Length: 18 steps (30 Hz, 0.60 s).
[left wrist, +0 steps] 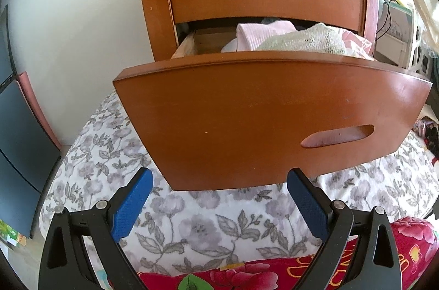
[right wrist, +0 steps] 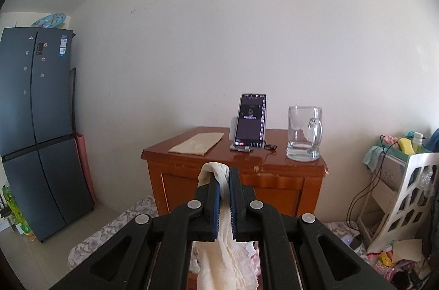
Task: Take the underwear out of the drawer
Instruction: 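Lift the cream cloth up out of the drawer with the right gripper, then lower the cream cloth onto the bedspread below the drawer and open the right gripper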
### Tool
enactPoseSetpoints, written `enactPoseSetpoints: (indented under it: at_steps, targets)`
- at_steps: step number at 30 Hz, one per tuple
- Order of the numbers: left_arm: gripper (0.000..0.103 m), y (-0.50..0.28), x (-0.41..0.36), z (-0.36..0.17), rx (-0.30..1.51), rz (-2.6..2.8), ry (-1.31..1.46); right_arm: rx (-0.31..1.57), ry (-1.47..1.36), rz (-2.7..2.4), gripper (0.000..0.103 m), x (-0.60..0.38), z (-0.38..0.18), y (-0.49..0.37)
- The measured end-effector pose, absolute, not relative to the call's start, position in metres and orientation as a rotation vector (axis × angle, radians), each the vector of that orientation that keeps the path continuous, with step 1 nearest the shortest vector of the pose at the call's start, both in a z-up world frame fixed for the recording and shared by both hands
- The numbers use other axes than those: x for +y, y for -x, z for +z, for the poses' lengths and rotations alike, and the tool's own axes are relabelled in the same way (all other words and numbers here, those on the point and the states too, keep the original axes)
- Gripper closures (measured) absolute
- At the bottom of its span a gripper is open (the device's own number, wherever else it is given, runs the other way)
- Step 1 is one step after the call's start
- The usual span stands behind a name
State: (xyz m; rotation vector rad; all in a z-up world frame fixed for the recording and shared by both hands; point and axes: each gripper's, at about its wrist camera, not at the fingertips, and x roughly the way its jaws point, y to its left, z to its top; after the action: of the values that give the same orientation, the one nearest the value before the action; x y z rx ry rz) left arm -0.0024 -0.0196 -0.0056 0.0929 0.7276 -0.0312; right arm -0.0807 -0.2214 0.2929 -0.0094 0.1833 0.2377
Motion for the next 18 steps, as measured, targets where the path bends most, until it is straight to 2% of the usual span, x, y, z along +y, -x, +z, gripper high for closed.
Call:
enactPoseSetpoints:
  at_steps: [9, 18]
  targets:
    - [0.005, 0.007, -0.016, 0.000, 0.696, -0.023, -0.065, 0.302, -0.029, 0.255, 0.095, -0.228, 0.254, 0.083]
    - [0.005, 0.008, -0.016, 0.001, 0.695, -0.019, -0.061, 0.568, -0.060, 0.248, 0.095, -0.222, 0.163, 0.061]
